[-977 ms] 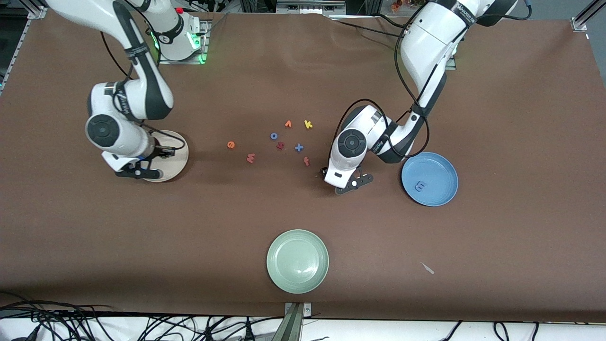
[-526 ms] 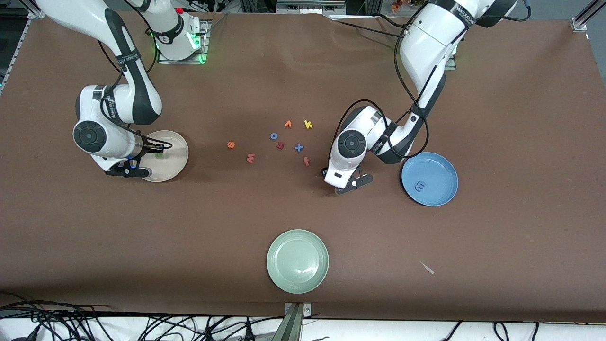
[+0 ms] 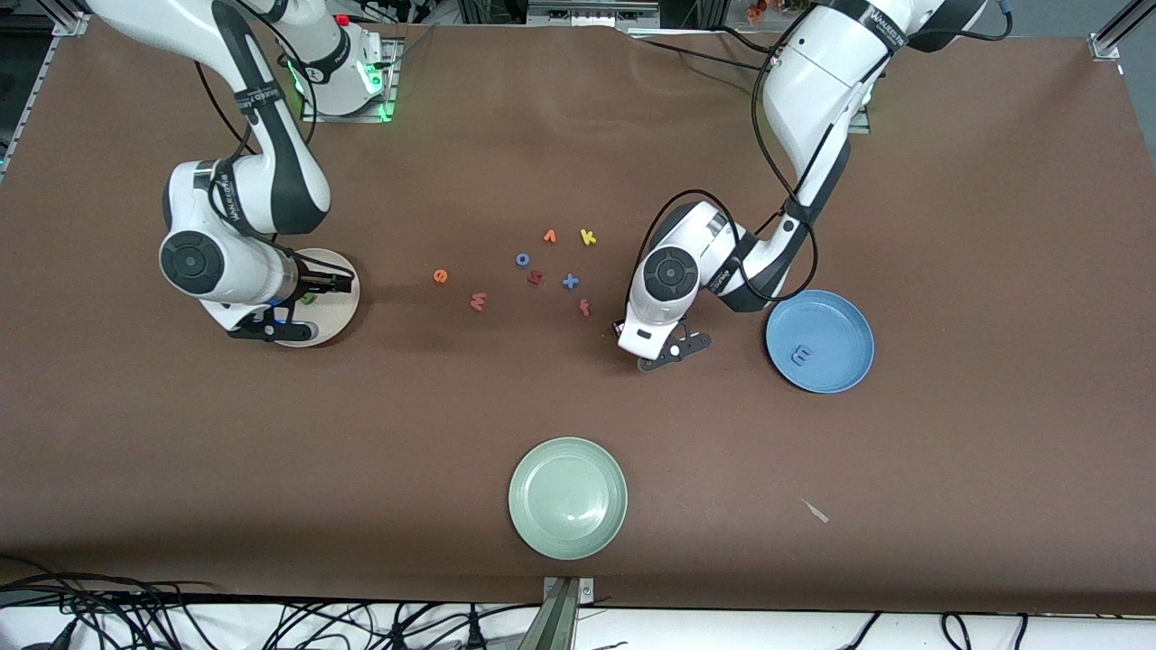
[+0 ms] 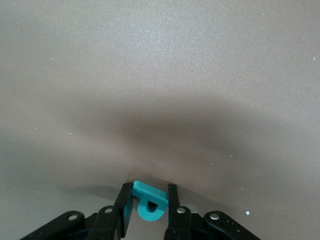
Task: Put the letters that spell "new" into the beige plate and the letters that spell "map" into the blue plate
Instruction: 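Drop the n on the white plate while the left gripper grasps the P, then drop the P in the blue plate while the right gripper reaches the 6, then grasp the yellow D and orange 6 with the left and right grippers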
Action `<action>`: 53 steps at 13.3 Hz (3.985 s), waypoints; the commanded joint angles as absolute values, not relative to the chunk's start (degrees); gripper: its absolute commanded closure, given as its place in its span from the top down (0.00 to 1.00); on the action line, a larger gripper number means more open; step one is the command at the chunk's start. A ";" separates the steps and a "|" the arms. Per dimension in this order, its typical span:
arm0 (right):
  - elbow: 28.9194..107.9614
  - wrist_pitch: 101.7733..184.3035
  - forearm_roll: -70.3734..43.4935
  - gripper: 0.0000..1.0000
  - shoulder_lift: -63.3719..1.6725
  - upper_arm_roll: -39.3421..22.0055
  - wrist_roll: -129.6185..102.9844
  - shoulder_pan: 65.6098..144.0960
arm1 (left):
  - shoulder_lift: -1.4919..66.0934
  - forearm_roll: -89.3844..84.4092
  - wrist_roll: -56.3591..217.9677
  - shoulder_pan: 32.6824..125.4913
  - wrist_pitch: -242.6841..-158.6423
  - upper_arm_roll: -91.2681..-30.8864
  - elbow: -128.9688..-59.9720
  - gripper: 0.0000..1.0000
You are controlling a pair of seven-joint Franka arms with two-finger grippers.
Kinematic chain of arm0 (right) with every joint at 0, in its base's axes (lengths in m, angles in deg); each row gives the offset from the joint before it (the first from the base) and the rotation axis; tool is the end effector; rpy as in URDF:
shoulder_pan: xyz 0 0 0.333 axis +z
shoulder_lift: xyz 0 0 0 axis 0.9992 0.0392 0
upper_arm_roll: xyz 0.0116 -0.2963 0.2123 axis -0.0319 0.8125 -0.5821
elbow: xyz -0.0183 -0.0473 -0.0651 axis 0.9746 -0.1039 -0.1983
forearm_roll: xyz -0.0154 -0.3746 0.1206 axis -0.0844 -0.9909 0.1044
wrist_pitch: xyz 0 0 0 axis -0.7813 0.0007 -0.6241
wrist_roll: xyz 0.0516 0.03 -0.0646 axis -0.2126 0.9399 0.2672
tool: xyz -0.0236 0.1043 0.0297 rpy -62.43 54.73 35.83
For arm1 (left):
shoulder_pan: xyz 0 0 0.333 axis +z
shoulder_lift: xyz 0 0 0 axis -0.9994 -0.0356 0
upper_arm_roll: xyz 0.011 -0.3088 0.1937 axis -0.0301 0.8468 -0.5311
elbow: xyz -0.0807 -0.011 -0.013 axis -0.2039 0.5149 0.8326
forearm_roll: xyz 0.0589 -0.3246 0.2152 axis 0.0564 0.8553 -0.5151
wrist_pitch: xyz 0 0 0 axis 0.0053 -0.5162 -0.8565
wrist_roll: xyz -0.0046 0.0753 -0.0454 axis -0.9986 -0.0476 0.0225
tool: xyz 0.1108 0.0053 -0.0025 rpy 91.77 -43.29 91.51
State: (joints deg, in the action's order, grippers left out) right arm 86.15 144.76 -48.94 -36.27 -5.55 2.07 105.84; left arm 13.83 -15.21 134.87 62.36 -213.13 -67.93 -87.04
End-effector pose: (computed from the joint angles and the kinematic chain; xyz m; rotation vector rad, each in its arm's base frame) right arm 0.5658 0.0996 0.3118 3.0304 -0.0439 -0.4473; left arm 0.5848 -0.4111 0.2041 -3.0508 -0.6410 0.2151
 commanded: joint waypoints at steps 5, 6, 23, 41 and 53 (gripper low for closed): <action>86.14 143.17 -48.18 1.00 -39.55 -14.28 16.83 105.77 | 17.75 -14.73 130.80 64.83 -207.97 -68.50 -85.99 0.12; 86.22 143.17 -48.18 1.00 -39.90 -15.16 18.33 105.77 | 19.06 -14.73 126.78 66.32 -205.78 -68.50 -85.99 0.12; 100.72 164.42 -48.18 1.00 -43.78 -22.91 23.88 105.86 | 22.41 -18.51 82.62 85.24 -197.41 -68.77 -92.75 0.27; 105.56 182.98 -49.58 0.99 -34.45 -23.17 25.38 109.38 | 26.37 -18.51 113.96 83.05 -194.84 -52.60 -94.51 0.94; 105.21 182.63 -52.57 0.65 -33.22 -21.24 23.71 109.29 | 19.43 -19.13 133.50 73.28 -218.32 -52.68 -102.86 0.92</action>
